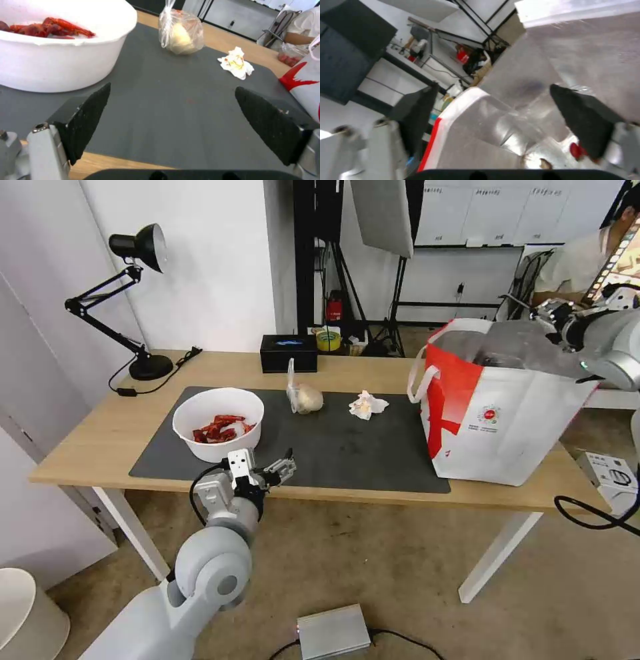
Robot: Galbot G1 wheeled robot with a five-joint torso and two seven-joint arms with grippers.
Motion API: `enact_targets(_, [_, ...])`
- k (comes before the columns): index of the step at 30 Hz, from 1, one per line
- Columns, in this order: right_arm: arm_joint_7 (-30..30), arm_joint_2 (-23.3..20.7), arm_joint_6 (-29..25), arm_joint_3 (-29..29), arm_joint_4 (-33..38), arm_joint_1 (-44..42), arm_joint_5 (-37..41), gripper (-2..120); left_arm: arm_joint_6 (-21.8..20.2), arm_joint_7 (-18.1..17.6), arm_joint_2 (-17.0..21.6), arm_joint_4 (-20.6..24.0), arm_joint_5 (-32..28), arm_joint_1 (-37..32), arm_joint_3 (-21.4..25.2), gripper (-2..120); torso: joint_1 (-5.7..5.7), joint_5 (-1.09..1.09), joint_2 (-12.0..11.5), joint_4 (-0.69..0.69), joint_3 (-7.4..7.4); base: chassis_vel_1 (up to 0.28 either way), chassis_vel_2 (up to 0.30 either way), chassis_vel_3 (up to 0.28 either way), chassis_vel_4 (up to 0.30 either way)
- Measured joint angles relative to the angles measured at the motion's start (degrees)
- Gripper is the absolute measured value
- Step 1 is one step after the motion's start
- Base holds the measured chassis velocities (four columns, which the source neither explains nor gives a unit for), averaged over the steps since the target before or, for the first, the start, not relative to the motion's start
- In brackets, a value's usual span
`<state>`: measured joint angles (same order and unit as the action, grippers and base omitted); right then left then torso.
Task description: Pick up the trash from the table and place it into the takeout bag.
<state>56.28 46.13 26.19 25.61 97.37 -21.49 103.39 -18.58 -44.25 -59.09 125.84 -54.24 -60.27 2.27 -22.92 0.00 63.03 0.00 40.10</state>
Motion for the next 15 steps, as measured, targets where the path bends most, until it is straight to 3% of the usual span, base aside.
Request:
enact_targets(6, [-2.4,0.0,0.0,0.4,1.3,-0.4,-0.7,99,0.0,0.0,0.4,0.3,0.0,0.0,0.4,100,0.00,-0.01,0.0,0.00,0.00,0.000,0.000,0.000,0.000])
enact_targets(9, [-9.8,-0.4,-0.2,0.6,2.7,-1.8,-6.8,100,0.6,0.0,0.7,0.4,0.2,-0.1,0.6,100,0.00,0.00,0.0,0.01,0.00,0.000,0.000,0.000,0.000])
enact_targets(10, [-9.8,-0.4,-0.2,0.6,2.7,-1.8,-6.8,100,0.6,0.0,0.7,0.4,0.2,-0.1,0.6,100,0.00,0.00,0.0,0.01,0.00,0.000,0.000,0.000,0.000])
enact_targets(11, [-16.3,-0.9,-0.5,0.7,3.7,-2.7,-10.1,100,1.0,0.0,0.9,0.5,0.4,-0.1,0.7,100,0.00,0.00,0.0,0.00,0.00,0.000,0.000,0.000,0.000])
enact_targets(13, [-23.6,-1.5,-0.9,0.7,4.9,-3.8,-14.6,100,1.1,0.0,1.0,0.7,0.5,-0.1,0.8,100,0.00,0.00,0.0,0.01,0.00,0.000,0.000,0.000,0.000])
enact_targets(14, [-23.6,-1.5,-0.9,0.7,4.9,-3.8,-14.6,100,1.1,0.0,1.0,0.7,0.5,-0.1,0.8,100,0.00,0.00,0.0,0.01,0.00,0.000,0.000,0.000,0.000])
enact_targets(15, [-27.6,-2.0,-1.3,0.7,5.6,-4.5,-17.1,100,1.1,0.0,1.0,0.8,0.5,-0.1,0.9,100,0.00,-0.01,0.0,0.01,0.00,0.000,0.000,0.000,0.000])
